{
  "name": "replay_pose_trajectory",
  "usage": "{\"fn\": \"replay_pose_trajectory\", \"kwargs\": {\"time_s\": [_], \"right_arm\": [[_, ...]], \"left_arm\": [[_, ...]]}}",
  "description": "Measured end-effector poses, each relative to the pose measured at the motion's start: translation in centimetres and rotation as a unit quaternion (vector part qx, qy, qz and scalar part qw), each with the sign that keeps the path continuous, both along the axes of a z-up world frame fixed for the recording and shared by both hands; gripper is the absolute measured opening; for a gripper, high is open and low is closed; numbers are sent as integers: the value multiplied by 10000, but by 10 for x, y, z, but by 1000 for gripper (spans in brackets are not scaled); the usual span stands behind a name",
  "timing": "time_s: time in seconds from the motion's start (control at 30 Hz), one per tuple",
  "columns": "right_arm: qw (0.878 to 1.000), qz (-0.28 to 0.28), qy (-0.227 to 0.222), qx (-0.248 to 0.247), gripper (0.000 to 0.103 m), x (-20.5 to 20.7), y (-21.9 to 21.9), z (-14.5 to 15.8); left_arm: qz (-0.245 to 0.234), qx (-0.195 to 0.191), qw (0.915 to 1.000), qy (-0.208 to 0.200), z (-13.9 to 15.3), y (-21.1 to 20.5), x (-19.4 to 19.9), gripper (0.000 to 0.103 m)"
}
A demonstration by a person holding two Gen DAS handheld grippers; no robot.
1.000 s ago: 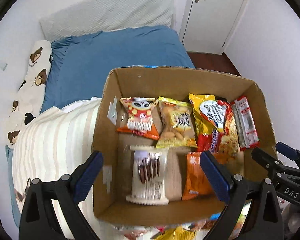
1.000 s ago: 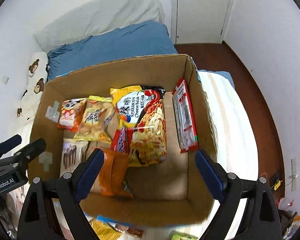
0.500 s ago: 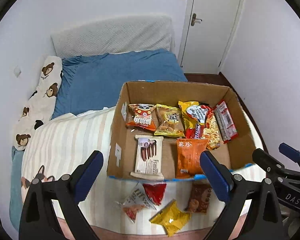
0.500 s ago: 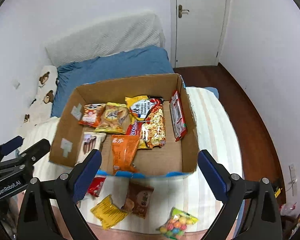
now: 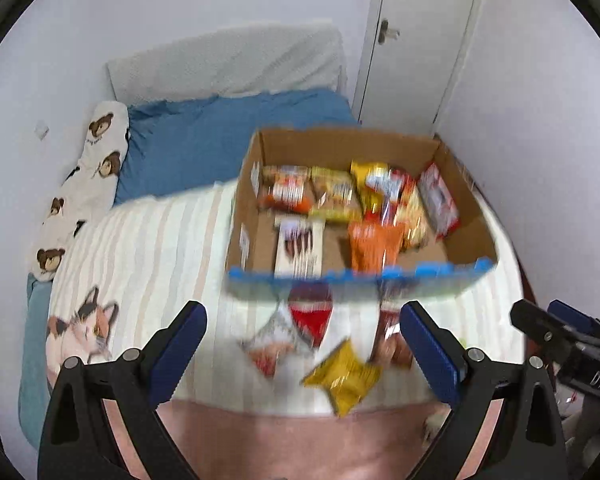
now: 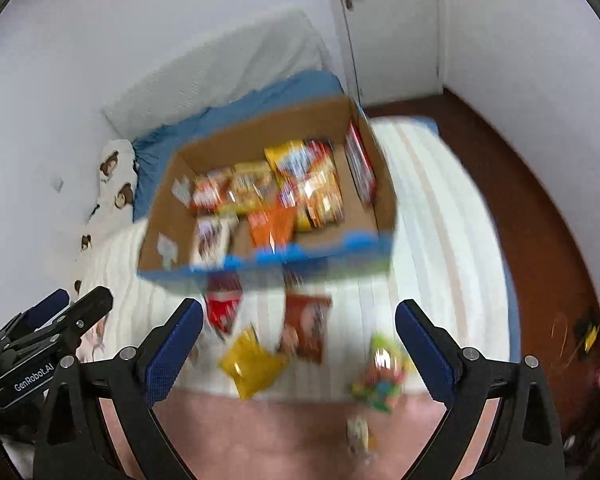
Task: Organize snacks
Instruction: 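Grasp the yellow snack bag with the left tool while the right grasps the candy bag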
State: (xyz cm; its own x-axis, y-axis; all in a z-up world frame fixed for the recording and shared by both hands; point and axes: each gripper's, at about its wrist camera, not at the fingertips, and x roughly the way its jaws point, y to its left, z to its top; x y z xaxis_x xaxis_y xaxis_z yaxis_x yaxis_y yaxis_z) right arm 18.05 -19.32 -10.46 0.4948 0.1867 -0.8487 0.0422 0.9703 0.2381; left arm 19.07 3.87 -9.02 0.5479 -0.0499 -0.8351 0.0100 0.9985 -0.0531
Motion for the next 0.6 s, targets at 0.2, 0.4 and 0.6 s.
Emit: {"fn": "replay_pose_trajectory", "kwargs": {"time_s": [0.2,0.4,0.6], "right_arm": [[9889,-914,1015,582,99,-20,-59,-83],[9724,-1417,1618,907,99,-15,-84,-150],[9663,-1505,1902,861,91,-2,-81,-189]], "left_arm": [[74,-114,9942,1069,-77,-7,-9,99],[308,-1275,9625,2375,-151,-26,5,98],[1015,-1951,9321,2880,-194,-34,37,97]]}}
